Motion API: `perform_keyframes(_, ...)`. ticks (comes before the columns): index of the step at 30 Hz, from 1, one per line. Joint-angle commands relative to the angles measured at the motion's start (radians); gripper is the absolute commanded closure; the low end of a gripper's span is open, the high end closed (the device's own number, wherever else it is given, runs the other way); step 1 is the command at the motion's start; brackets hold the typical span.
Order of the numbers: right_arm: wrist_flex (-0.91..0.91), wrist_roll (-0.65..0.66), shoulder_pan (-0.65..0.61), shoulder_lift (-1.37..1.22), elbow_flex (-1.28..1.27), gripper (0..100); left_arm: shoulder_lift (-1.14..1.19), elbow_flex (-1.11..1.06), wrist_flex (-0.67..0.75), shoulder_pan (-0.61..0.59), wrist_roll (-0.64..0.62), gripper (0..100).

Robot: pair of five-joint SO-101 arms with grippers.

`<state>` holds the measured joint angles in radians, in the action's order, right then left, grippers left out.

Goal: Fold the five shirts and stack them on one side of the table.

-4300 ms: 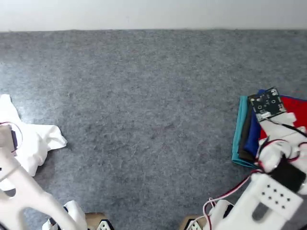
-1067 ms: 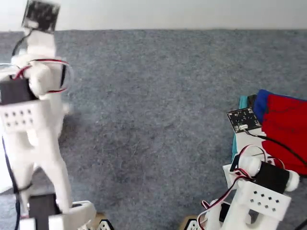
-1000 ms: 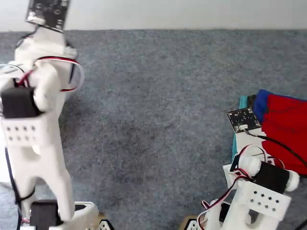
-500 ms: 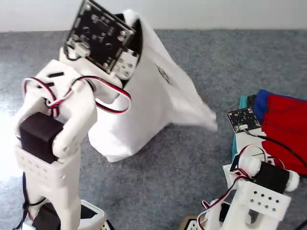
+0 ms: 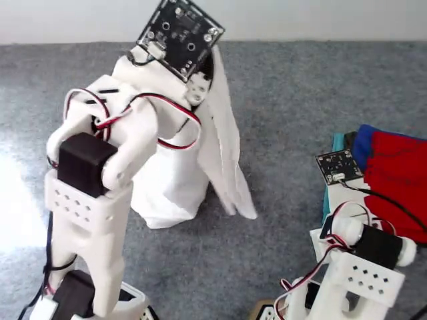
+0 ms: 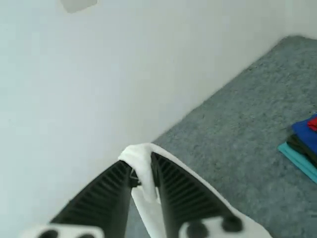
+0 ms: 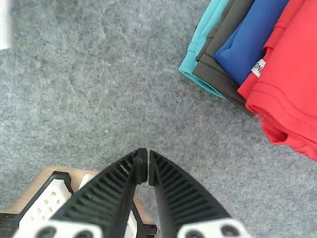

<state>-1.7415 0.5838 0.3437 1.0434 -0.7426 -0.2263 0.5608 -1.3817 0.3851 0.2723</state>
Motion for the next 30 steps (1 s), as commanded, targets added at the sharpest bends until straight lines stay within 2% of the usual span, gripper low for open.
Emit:
perform_keyframes(1, -0.007, -0.009, -0.007, 0.010, 0.038, 98.8, -0.008, 0.027, -0.110, -0.097, -0.009, 98)
perform_keyframes(5, -0.007, -0.009, -0.007, 0.010, 0.038, 98.8, -0.006, 0.088, -0.288, -0.262, -0.005, 98)
perform_keyframes(9, 0.001, -0.009, -0.012, 0.005, 0.038, 98.8, -0.006, 0.097, -0.365, -0.430, -0.002, 98)
perform_keyframes(14, 0.005, -0.009, -0.012, 0.001, 0.038, 98.7, 0.002, 0.028, -0.370, -0.612, 0.077, 98)
perform_keyframes(19, 0.005, -0.009, -0.012, 0.001, 0.038, 98.7, 0.003, -0.229, -0.334, -0.758, 0.141, 98)
perform_keyframes(22, 0.005, -0.009, -0.012, 0.001, 0.038, 98.7, 0.003, -0.392, -0.259, -0.855, 0.184, 98)
perform_keyframes(24, 0.005, -0.009, -0.012, 0.001, 0.038, 98.7, 0.003, -0.470, -0.203, -0.924, 0.209, 95)
perform_keyframes(26, 0.005, -0.009, -0.012, 0.001, 0.038, 98.7, 0.003, -0.503, -0.186, -0.973, 0.221, 87)
perform_keyframes(28, 0.005, -0.009, -0.012, 0.001, 0.038, 98.7, -0.006, -0.504, -0.204, -0.985, 0.221, 81)
perform_keyframes(30, 0.005, -0.009, -0.012, 0.001, 0.038, 98.7, -0.011, -0.476, -0.256, -0.973, 0.221, 80)
